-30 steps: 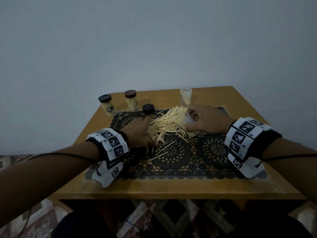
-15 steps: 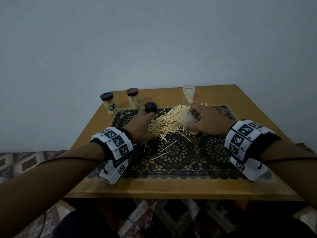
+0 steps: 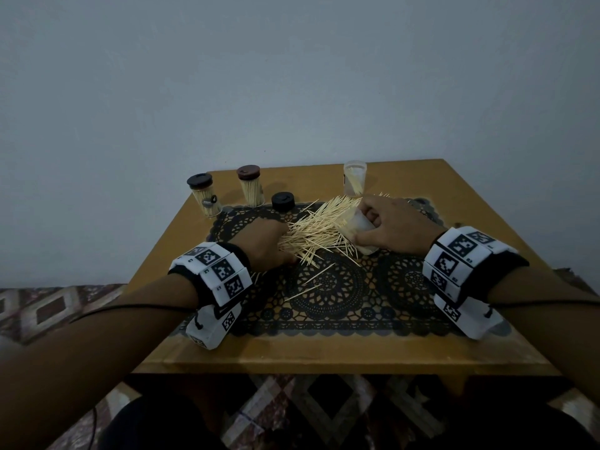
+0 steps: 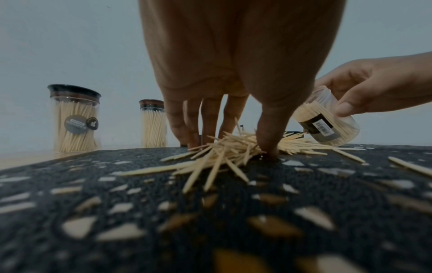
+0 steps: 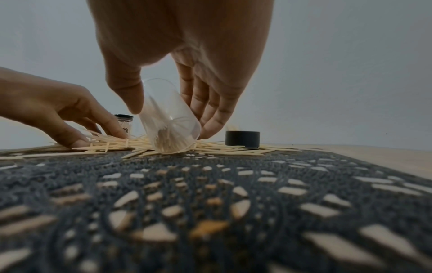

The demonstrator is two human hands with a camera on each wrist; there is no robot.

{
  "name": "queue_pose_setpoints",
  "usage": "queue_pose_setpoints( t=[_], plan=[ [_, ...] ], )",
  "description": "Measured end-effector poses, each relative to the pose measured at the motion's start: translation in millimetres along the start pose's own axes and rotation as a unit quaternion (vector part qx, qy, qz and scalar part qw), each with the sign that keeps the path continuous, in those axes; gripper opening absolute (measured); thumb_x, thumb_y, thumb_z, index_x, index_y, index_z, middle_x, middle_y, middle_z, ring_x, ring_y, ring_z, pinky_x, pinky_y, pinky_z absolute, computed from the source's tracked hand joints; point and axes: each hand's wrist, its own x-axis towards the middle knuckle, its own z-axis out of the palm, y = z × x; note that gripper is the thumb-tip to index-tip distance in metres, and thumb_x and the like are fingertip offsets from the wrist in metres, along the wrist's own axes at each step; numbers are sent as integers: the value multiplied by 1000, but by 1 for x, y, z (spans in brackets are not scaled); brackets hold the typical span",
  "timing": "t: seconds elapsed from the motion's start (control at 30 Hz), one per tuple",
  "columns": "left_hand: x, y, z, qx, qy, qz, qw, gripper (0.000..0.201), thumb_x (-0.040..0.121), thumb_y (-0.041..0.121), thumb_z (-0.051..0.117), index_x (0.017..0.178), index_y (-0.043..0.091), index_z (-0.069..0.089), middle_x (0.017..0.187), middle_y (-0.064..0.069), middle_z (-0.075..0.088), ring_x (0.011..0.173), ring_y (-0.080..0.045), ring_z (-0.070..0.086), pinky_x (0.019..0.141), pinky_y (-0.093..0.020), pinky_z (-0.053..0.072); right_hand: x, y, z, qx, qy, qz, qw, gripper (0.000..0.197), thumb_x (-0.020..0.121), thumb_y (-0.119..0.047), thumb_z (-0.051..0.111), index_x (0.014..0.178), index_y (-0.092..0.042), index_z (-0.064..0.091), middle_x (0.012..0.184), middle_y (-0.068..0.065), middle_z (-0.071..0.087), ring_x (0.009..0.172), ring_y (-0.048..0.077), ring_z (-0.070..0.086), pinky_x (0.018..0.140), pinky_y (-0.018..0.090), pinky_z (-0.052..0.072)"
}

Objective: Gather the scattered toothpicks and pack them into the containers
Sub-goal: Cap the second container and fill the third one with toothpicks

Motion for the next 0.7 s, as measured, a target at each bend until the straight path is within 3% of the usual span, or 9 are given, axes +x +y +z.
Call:
queue_pose_setpoints(
  t=[0.1,0.23,0.33,0.4,0.47,0.6,0.7],
  plan=[
    [1,-1,-1,4,10,2,1000,52,84,45,67,119,7,63,114,-9,66,102,-24,60,84,-34,48,0,2,1,-2,1,-9,1000,44,78,-34,77,110,-10,59,101,2,64,90,20,60,74,30,50],
    [1,2,1,3,-4,0,1000,55,87,50,61,121,7,62,126,-12,56,114,-26,52,97,-38,44,1,4,0,-21,17,-14,1000,42,79,-35,77,108,-12,58,93,-4,59,82,15,56,58,7,35],
    [0,1,1,-18,-4,-1,1000,55,88,53,56,127,13,61,129,-11,50,119,-25,47,99,-33,38,3,8,1,-24,31,-13,999,37,79,-34,77,101,-14,55,87,-7,54,79,15,52,57,12,32],
    [1,1,0,-29,9,8,1000,47,91,42,59,128,14,61,127,-9,60,116,-24,53,95,-30,41,4,10,2,-22,31,-10,999,36,78,-34,77,100,-15,55,87,-7,54,79,15,51,58,14,33],
    [0,1,-2,-38,17,7,999,44,89,29,64,130,15,59,129,-6,62,118,-22,56,99,-31,43,5,11,3,-17,31,-8,999,35,78,-34,77,98,-17,54,85,-10,53,79,14,51,59,15,34],
    [0,-2,0,-43,47,-10,998,49,82,12,67,129,21,56,122,-6,64,113,-26,59,97,-43,48,7,14,4,-3,32,-3,999,34,77,-34,78,95,-20,52,83,-13,52,79,13,51,61,18,36],
    [0,-2,1,-66,50,-7,997,49,82,7,65,129,15,55,118,-9,65,109,-25,60,91,-35,49,7,15,5,1,28,3,1000,35,77,-35,78,96,-21,52,89,-7,55,82,15,53,64,26,37]
  ],
)
